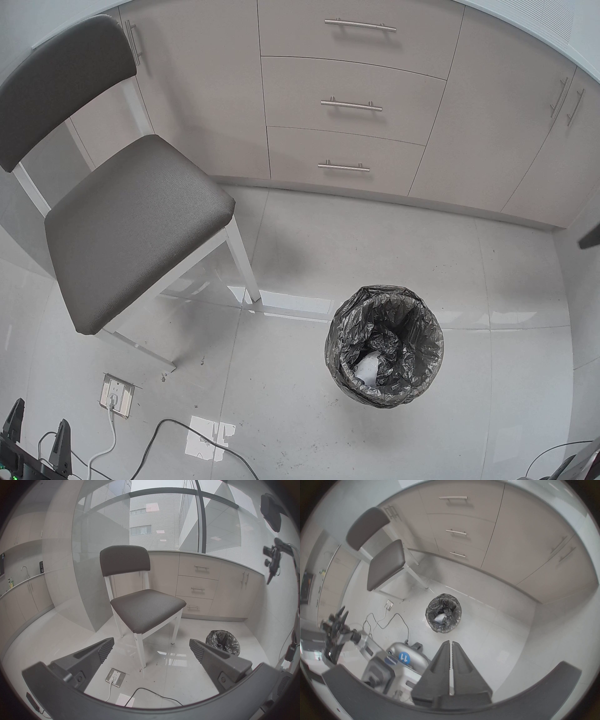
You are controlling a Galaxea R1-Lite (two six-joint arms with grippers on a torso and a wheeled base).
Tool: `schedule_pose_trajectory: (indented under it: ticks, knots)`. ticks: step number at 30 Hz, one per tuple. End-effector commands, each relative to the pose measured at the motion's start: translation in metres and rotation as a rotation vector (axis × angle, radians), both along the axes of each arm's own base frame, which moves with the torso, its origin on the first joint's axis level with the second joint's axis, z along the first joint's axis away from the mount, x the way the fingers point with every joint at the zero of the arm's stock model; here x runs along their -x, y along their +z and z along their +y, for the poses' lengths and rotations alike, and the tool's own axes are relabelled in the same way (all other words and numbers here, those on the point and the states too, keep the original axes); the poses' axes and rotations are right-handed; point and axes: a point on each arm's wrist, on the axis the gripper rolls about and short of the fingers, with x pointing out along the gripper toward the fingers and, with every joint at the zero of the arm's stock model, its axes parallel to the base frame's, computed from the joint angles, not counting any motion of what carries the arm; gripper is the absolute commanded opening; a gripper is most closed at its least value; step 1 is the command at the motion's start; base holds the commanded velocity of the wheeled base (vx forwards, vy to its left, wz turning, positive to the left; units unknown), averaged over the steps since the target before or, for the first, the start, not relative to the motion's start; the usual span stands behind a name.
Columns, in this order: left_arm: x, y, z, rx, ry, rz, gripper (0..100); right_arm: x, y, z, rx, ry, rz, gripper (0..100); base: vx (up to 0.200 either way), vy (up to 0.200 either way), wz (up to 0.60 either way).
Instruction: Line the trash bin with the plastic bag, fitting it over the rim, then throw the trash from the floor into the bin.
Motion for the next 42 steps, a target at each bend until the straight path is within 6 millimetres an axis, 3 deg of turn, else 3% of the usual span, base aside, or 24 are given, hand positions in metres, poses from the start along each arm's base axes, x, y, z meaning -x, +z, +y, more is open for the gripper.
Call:
schedule_pose_trajectory:
  ticks: [1, 2, 3, 4, 6, 11, 12, 13, 15, 16, 17, 26, 27, 33, 34, 38, 39, 42]
  knots:
    - [0.0, -0.005, 0.0, 0.0, -0.001, 0.0, 100, 0.172, 0.013, -0.043, 0.045, -0.051, -0.258, 0, 0.0, 0.0, 0.0]
    - [0.0, -0.005, 0.0, 0.0, -0.001, 0.0, 100, 0.172, 0.013, -0.043, 0.045, -0.051, -0.258, 0, 0.0, 0.0, 0.0]
    - [0.0, -0.005, 0.0, 0.0, 0.001, -0.001, 100, 0.211, 0.009, -0.046, 0.037, -0.083, -0.368, 0, 0.0, 0.0, 0.0]
    - [0.0, -0.005, 0.0, 0.0, -0.001, 0.002, 100, 0.221, 0.007, -0.046, 0.035, -0.09, -0.396, 0, 0.0, 0.0, 0.0]
    - [0.0, -0.005, 0.0, 0.0, 0.001, 0.0, 100, 0.277, -0.007, -0.047, 0.029, -0.129, -0.555, 0, 0.0, 0.0, 0.0]
    - [0.0, -0.005, 0.0, 0.0, 0.001, 0.002, 100, 0.371, -0.054, -0.027, 0.036, -0.23, -0.858, 0, 0.0, 0.0, 0.0]
    - [0.0, -0.005, 0.0, 0.0, 0.001, -0.001, 100, 0.378, -0.057, -0.026, 0.037, -0.231, -0.89, 0, 0.0, 0.0, 0.0]
    - [0.0, -0.005, 0.0, 0.0, 0.001, 0.0, 100, 0.401, -0.07, -0.024, 0.031, -0.23, -1.011, 0, 0.0, 0.0, 0.0]
    - [0.0, -0.005, 0.0, 0.0, -0.001, -0.001, 100, 0.425, -0.081, -0.023, 0.019, -0.217, -1.176, 0, 0.0, 0.0, 0.0]
    - [0.0, -0.005, 0.0, 0.0, 0.001, 0.0, 100, 0.427, -0.082, -0.023, 0.017, -0.216, -1.186, 0, 0.0, 0.0, 0.0]
    - [0.0, -0.005, 0.0, 0.0, 0.001, 0.002, 100, 0.421, -0.095, -0.025, 0.012, -0.209, -1.205, 0, 0.0, 0.0, 0.0]
    - [0.0, -0.005, 0.0, 0.0, 0.001, -0.001, 100, 0.378, -0.152, -0.04, 0.042, -0.139, -1.204, 0, 0.0, 0.0, 0.0]
    - [0.0, -0.005, 0.0, 0.0, 0.001, 0.0, 100, 0.36, -0.157, -0.04, 0.075, -0.125, -1.142, 0, 0.0, 0.0, 0.0]
    - [0.0, -0.005, 0.0, 0.0, -0.001, 0.0, 100, 0.303, -0.181, -0.04, -0.025, -0.146, -0.938, 0, 0.0, 0.0, 0.0]
    - [0.0, -0.005, 0.0, 0.0, 0.001, -0.001, 100, 0.277, -0.191, -0.039, -0.052, -0.159, -0.912, 0, 0.0, 0.0, 0.0]
    - [0.0, -0.005, 0.0, 0.0, -0.001, 0.0, 100, 0.207, -0.234, -0.039, -0.108, -0.182, -0.936, 0, 0.0, 0.0, 0.0]
    - [0.0, -0.005, 0.0, 0.0, 0.001, -0.001, 100, 0.205, -0.236, -0.039, -0.111, -0.184, -0.937, 0, 0.0, 0.0, 0.0]
    - [0.0, -0.005, 0.0, 0.0, 0.001, 0.002, 100, 0.17, -0.287, -0.039, -0.118, -0.191, -0.949, 0, 0.0, 0.0, 0.0]
